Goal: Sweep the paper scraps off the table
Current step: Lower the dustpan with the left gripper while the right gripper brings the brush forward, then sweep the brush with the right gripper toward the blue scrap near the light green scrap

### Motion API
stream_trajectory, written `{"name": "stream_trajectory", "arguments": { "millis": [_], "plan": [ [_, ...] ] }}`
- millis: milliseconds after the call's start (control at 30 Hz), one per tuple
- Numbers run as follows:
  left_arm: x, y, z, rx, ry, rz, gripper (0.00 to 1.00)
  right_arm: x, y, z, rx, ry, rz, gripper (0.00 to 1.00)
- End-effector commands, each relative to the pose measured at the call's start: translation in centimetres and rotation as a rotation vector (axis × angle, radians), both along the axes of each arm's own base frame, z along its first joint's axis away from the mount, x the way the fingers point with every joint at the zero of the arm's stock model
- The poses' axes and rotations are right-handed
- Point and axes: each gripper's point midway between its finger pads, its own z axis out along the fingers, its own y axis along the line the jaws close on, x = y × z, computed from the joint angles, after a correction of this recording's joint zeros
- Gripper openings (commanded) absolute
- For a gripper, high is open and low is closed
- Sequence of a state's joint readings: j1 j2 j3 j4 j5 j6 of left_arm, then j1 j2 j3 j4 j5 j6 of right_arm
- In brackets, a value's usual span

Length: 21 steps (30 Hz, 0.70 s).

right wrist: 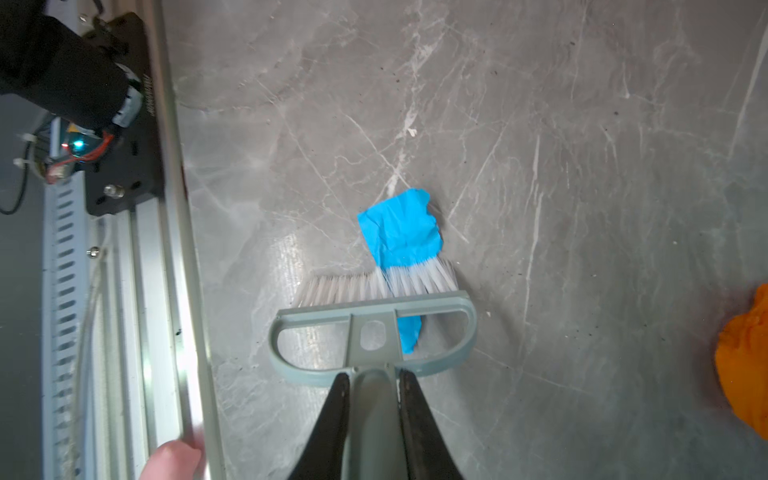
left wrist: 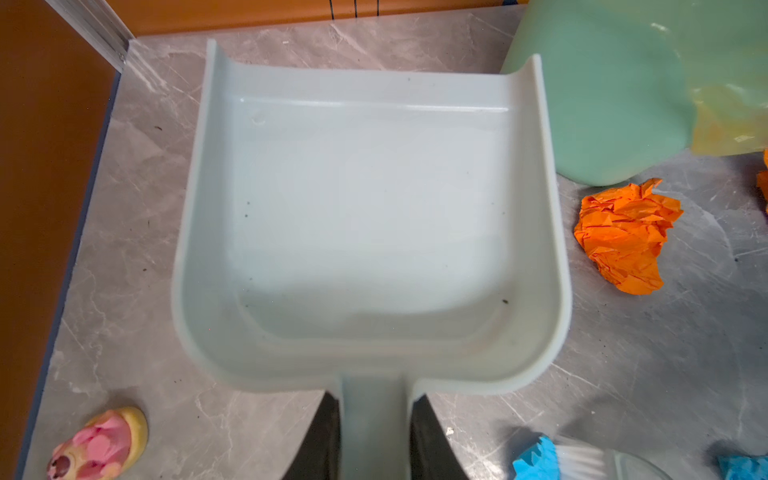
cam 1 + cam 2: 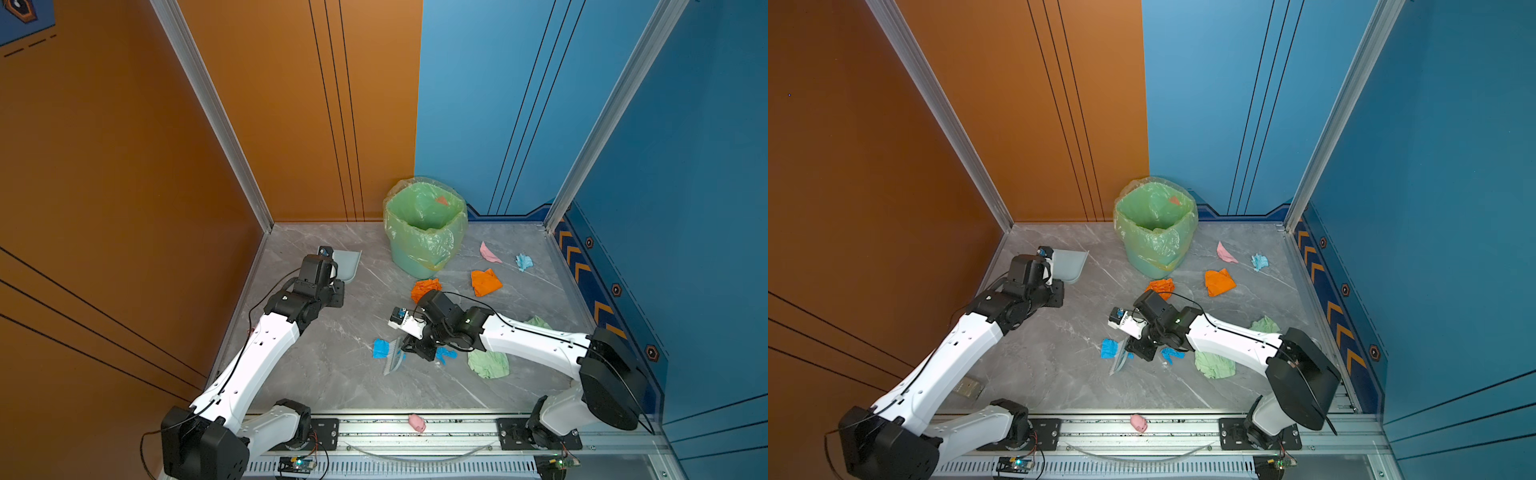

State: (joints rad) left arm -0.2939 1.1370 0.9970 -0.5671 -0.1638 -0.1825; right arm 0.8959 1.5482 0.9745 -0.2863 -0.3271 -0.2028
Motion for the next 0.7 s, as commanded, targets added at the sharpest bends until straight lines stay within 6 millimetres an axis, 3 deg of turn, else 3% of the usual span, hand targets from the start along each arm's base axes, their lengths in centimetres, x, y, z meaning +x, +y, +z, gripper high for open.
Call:
{"name": "stream_trajectory", "arguments": {
  "millis": [0,200,333,467,667],
  "plan": [
    [-0.1,-0.3,-0.4,-0.046,0.020,-0.003,0.00,4.6,0.7,0.9,-0.005,-0.148,-0.115,0.00],
    [-0.4,-0.8,-2.0,-0.079,0.071,-0.006,0.00,10.7,1.4,1.0,0.015,-0.200,-0.273,0.00],
    [-0.9,-1.2,-3.2,-0.118,0.107,0.006,0.00,12.9,2.2,1.7,0.028,-0.221,-0.285,0.00],
    [-1.5,-1.1,-4.4,-0.121,0.136,0.022,0.00,12.8,2.1,3.5,0.054,-0.229,-0.248,0.00],
    [-1.4,-0.9,-5.2,-0.101,0.151,0.025,0.00,10.1,-1.2,6.5,0.032,-0.188,-0.261,0.00]
  ]
}}
